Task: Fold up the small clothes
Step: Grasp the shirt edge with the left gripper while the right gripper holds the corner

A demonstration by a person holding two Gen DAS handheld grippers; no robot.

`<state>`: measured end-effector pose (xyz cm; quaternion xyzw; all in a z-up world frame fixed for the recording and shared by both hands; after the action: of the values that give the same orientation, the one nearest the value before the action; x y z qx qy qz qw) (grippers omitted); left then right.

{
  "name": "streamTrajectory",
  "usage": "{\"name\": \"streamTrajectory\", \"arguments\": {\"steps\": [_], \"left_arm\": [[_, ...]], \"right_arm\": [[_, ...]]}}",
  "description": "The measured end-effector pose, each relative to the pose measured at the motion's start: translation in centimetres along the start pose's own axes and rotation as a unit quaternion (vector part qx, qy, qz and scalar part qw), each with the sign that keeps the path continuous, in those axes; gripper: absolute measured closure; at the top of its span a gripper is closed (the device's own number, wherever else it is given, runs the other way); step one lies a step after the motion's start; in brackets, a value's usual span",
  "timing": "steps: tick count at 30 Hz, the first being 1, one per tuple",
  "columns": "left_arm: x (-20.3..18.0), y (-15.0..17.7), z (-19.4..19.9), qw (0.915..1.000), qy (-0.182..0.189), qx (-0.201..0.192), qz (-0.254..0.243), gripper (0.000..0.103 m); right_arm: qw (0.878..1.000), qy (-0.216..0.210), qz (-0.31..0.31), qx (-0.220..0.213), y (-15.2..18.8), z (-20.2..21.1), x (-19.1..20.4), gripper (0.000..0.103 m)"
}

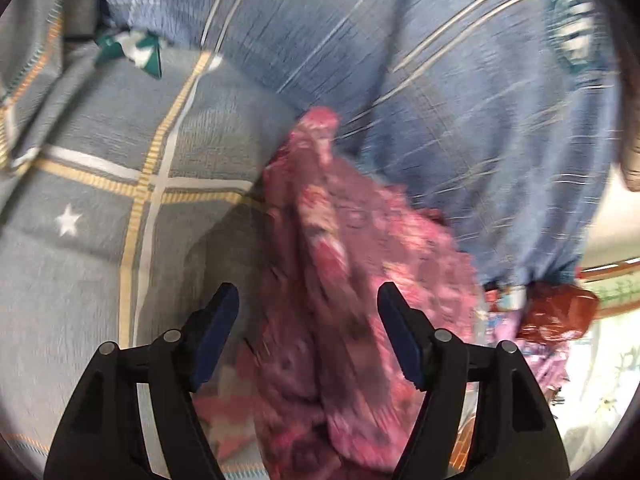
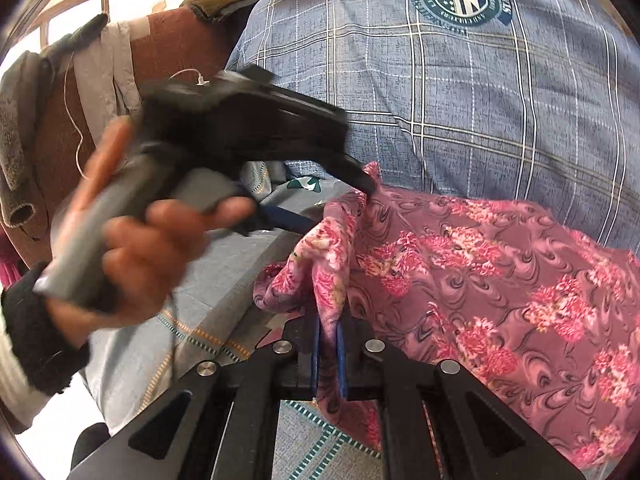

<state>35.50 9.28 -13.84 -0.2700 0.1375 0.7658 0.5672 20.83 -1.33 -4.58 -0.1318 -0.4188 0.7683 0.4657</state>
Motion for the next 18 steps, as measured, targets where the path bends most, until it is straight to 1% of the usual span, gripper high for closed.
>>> {"name": "streamTrajectory", "arguments": {"steps": [1,2,3,5,6,7,8,9,11,13,16,18], "left_arm": [[0.2,-0.2,-1.1,0.9998,0.002,0.018,0.009,0.032],[0.0,-0.2,-1.7,0.9994,0.016,0.029,0.012,0.032],[-0.2,-0.4,-1.8,0.9992,0.027,0.029,0.010,0.031],[-1.4,-0.4,-1.4,0.9977,0.064,0.024,-0.006,0.032],[-1.8,-0.5,-1.1,0.9972,0.072,0.015,-0.011,0.051],[-2.0,-0.5,-0.9,0.9972,0.073,0.008,-0.017,0.066],[-2.4,-0.3,-0.8,0.9971,0.069,0.008,-0.030,0.091],[-2.7,-0.1,-0.7,0.9970,0.068,0.010,-0.037,0.094],[-3.5,0.1,0.0,0.9970,0.061,-0.003,-0.047,0.094],[-4.9,0.4,1.0,0.9959,0.068,-0.013,-0.058,0.094],[-8.3,1.3,2.7,0.9929,0.087,-0.026,-0.076,0.094],[-10.7,1.9,3.2,0.9911,0.091,-0.032,-0.091,0.094]], "right_arm": [[1.000,-0.005,-0.005,-0.001,0.0,0.0,-0.1,0.097],[1.000,-0.009,-0.008,-0.002,0.1,0.0,-0.2,0.097],[1.000,-0.013,-0.008,-0.003,0.2,0.0,-0.2,0.097],[1.000,-0.016,-0.007,-0.002,0.2,-0.3,-0.4,0.097],[1.000,-0.018,-0.008,-0.001,0.3,-0.5,-0.4,0.097],[1.000,-0.020,-0.010,0.000,0.4,-0.6,-0.5,0.097],[1.000,-0.021,-0.013,-0.001,0.4,-0.6,-0.6,0.097],[1.000,-0.022,-0.017,-0.004,0.4,-0.6,-0.8,0.097],[0.999,-0.028,-0.028,-0.009,0.1,-0.2,-1.2,0.097],[0.999,-0.029,-0.036,-0.017,-0.2,0.6,-1.6,0.097],[0.998,-0.032,-0.055,-0.030,-0.6,2.3,-2.4,0.097],[0.996,-0.029,-0.067,-0.045,-0.8,4.3,-3.1,0.097]]}}
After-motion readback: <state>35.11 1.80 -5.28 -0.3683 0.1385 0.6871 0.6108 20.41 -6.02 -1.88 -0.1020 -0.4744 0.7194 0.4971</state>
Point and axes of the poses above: each gripper's, at about its wrist camera, not at the fingertips, and z roughly against the way its jaws point, x to its left, y to its underside, the point moved 8 cm from there along -z, roughly the way its jaws point, and after that the axes turned 2 degrees about -y, right-handed, at the moved point
